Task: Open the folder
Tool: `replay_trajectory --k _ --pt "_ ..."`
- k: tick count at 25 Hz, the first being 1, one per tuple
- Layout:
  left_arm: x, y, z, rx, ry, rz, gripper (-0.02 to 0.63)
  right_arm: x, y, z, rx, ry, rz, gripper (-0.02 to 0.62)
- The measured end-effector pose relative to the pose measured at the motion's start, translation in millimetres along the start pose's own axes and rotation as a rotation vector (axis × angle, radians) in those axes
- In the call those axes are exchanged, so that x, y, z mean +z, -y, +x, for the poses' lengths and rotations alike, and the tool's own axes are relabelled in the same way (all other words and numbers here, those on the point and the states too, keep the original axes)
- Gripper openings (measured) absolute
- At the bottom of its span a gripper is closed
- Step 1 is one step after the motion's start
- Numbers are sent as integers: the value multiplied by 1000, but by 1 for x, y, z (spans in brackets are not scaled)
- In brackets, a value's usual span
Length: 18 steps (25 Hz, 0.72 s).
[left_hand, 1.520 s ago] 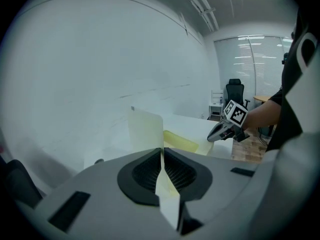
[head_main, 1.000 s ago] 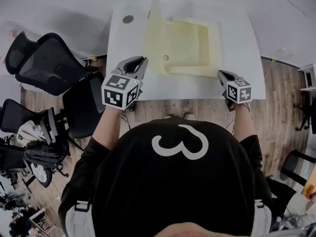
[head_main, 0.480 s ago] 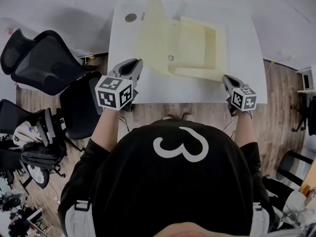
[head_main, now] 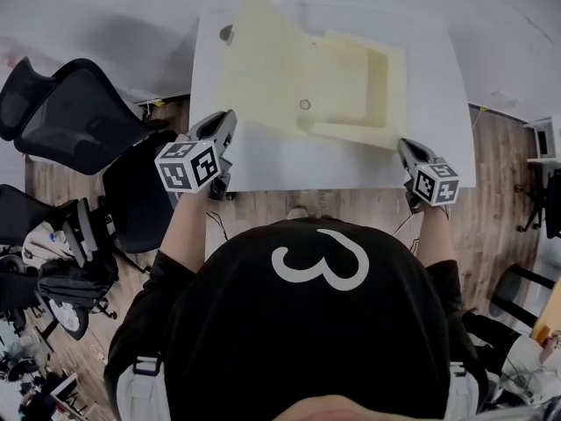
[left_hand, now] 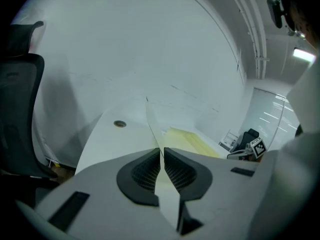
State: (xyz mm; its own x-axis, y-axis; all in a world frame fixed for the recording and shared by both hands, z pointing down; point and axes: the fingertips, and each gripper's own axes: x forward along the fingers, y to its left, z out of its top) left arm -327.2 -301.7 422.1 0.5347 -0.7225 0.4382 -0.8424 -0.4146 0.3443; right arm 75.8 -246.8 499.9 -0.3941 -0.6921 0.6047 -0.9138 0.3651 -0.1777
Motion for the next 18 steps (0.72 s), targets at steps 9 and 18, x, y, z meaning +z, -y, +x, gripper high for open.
replay_trajectory --k 9,18 --pt "-21 -37 12 49 -29 -96 26 2 2 -2 -5 19 57 23" --pt "-23 -48 18 42 -23 -156 28 3 2 -4 -2 31 77 23"
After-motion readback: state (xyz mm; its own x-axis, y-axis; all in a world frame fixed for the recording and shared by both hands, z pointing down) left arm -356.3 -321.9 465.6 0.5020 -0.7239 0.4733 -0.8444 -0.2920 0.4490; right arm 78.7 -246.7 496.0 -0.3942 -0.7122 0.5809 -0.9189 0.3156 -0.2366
